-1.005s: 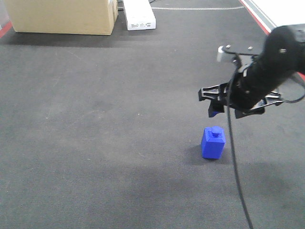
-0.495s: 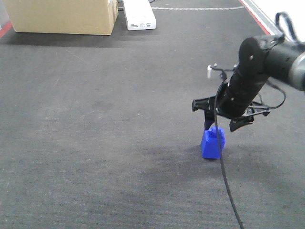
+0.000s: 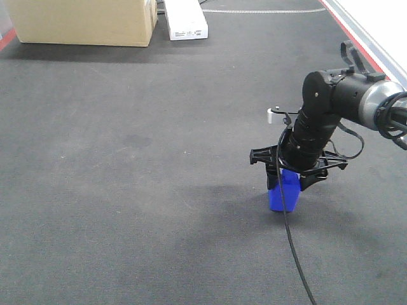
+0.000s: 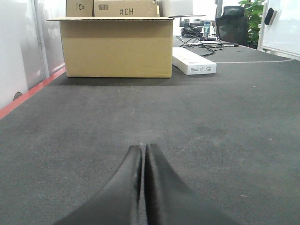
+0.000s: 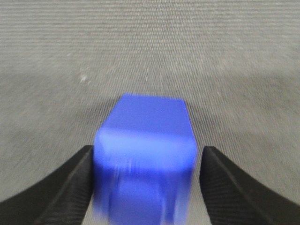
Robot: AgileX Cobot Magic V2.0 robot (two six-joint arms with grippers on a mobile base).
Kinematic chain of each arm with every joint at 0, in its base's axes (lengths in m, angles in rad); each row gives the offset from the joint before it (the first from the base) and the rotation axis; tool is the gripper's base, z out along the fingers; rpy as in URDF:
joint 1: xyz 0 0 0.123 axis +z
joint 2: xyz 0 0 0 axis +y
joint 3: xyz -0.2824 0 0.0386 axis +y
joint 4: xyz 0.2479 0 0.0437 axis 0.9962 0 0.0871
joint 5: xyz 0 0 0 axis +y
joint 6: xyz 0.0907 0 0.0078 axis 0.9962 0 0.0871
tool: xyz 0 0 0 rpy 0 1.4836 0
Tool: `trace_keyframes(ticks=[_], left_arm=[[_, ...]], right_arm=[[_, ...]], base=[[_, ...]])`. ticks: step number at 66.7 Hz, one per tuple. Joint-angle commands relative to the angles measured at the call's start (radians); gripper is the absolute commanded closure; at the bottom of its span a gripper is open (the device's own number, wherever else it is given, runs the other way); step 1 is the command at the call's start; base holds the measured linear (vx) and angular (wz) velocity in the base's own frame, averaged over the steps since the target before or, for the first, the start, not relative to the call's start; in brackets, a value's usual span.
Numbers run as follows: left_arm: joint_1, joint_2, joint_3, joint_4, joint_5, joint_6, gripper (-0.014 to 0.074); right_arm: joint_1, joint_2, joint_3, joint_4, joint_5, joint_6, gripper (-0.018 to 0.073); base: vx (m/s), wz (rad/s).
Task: Pour parts from conveyor to right shelf
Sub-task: 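Lower the right gripper over the blue part and close on it, then lift the blue part off the belt with the right gripper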
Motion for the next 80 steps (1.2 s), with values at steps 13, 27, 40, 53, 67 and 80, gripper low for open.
trace_keyframes(ticks=[13,27,40,53,67,80], left_arm=[[0.002,-0.006,-0.026,-0.006,-0.072,-0.007,0.0603],[0.002,-0.006,-0.026,-0.006,-0.072,-0.007,0.0603],[0.002,-0.006,-0.026,-0.006,-0.072,-0.007,0.0603],[0.002,-0.006,-0.026,-0.006,-0.072,-0.007,0.0603],[0.002,-0.006,-0.026,-0.006,-0.072,-0.007,0.0603],[0.002,-0.006,-0.026,-0.006,-0.072,-0.007,0.0603]], right_arm=[[-0.006,-0.077,-0.031,0.000,-0.011,-0.024,0.0477],[-0.028,-0.166,0.008,-0.053,-0.038,-0.035,0.0568],[-0.147,-0.352,0.156,-0.047,-0.096,-0.077,0.0567],[-0.217,-0.575,0.337,0.000,-0.187,-0.239,0.0567],[-0.216,-0.813,0.480,0.034,-0.289,-0.284,0.0567],[-0.216,-1.053,0.618,0.048,-0.398,-0.309,0.0567]], base=[[0.00,0.00],[0.00,0.00],[0.00,0.00],[0.00,0.00],[0.00,0.00],[0.00,0.00]])
